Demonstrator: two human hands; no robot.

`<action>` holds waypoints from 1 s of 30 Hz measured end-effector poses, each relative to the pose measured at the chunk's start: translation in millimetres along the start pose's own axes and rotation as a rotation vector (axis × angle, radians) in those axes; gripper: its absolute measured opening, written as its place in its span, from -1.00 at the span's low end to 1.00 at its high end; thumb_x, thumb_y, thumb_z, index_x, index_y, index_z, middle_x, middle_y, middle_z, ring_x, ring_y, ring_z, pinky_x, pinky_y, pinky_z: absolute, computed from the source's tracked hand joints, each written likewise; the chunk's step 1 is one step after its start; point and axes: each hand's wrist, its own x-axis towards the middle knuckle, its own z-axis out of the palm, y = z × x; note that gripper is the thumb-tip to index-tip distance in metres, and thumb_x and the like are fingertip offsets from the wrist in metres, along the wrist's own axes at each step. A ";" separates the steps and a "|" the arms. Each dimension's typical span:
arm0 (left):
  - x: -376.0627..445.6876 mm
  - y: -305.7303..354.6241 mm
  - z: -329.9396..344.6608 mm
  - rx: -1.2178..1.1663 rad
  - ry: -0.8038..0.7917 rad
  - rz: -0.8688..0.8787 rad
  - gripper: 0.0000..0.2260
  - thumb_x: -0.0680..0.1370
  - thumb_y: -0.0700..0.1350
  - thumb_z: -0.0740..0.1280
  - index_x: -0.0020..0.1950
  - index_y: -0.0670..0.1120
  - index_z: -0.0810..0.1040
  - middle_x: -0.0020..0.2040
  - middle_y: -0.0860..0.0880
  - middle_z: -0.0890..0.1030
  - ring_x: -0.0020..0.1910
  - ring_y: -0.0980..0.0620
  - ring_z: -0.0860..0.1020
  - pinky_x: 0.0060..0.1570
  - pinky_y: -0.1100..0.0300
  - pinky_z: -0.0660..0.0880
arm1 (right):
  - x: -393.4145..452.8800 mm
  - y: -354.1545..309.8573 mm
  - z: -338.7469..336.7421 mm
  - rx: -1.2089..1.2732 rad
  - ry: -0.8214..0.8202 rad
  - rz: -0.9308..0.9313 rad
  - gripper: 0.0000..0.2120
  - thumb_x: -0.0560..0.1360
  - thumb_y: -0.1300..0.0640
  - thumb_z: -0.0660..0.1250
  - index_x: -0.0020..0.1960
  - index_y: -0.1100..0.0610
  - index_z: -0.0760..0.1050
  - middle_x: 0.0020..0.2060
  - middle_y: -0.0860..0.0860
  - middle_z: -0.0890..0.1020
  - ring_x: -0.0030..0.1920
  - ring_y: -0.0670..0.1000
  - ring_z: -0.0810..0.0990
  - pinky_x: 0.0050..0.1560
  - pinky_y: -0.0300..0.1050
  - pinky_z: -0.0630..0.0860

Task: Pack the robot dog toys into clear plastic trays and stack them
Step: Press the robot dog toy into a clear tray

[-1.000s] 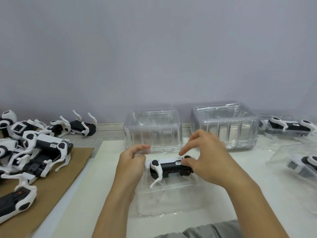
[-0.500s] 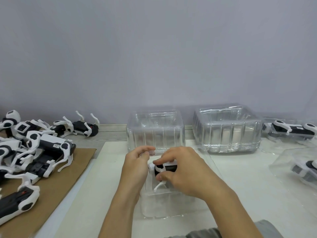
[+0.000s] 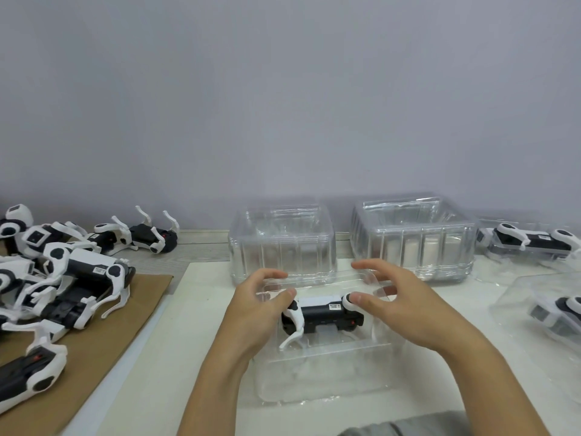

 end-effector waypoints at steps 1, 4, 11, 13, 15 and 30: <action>-0.3 0.7 -0.3 0.036 0.012 0.034 -0.82 0.54 -0.11 0.44 0.07 0.15 0.60 0.06 0.12 0.63 0.20 0.06 0.55 0.14 0.14 0.45 | 1.0 1.1 0.4 0.014 -0.004 0.000 -0.58 0.45 -0.16 0.45 0.26 -0.35 0.42 0.14 -0.26 0.46 0.09 -0.20 0.52 -0.12 -0.35 0.42; -5.2 8.3 -2.3 0.262 0.048 0.241 -0.78 0.54 -0.09 0.43 0.05 0.24 0.57 0.15 0.25 0.52 0.26 0.21 0.44 0.19 0.26 0.30 | 1.7 3.4 -0.1 0.028 -0.013 -0.001 -0.59 0.45 -0.19 0.43 0.25 -0.37 0.41 0.14 -0.29 0.45 0.09 -0.19 0.53 -0.10 -0.32 0.44; -19.1 32.0 -0.4 0.665 -0.283 0.239 -0.40 0.18 0.48 0.46 0.19 0.42 0.50 0.46 0.42 0.18 0.44 0.34 0.02 0.52 0.09 -0.01 | 2.7 5.4 0.4 0.059 0.004 -0.006 -0.61 0.44 -0.18 0.44 0.21 -0.37 0.43 0.13 -0.24 0.48 0.07 -0.19 0.54 -0.11 -0.31 0.45; -22.0 33.5 1.3 0.753 -0.381 0.204 -0.26 0.11 0.51 0.46 0.27 0.46 0.43 0.56 0.36 0.03 0.54 0.27 -0.18 0.56 -0.05 -0.20 | 3.0 6.1 1.0 0.075 0.005 -0.007 -0.62 0.43 -0.18 0.45 0.20 -0.38 0.43 0.14 -0.23 0.49 0.07 -0.19 0.53 -0.10 -0.31 0.44; -22.6 34.1 2.0 0.814 -0.430 0.197 -0.18 0.08 0.50 0.48 0.32 0.50 0.34 0.58 0.33 -0.08 0.56 0.19 -0.29 0.54 -0.10 -0.32 | 3.0 6.2 2.1 0.095 0.000 -0.006 -0.62 0.44 -0.18 0.45 0.20 -0.39 0.43 0.15 -0.23 0.48 0.07 -0.21 0.52 -0.10 -0.33 0.42; -21.8 32.9 13.1 0.921 -0.192 0.501 -0.20 0.20 0.42 0.46 0.40 0.35 0.32 0.46 0.30 0.06 0.47 0.21 -0.08 0.51 0.01 -0.25 | 1.4 3.6 -3.6 0.247 0.099 -0.113 -0.64 0.42 -0.16 0.46 0.17 -0.36 0.45 0.18 -0.32 0.47 0.19 -0.33 0.41 0.03 -0.34 0.36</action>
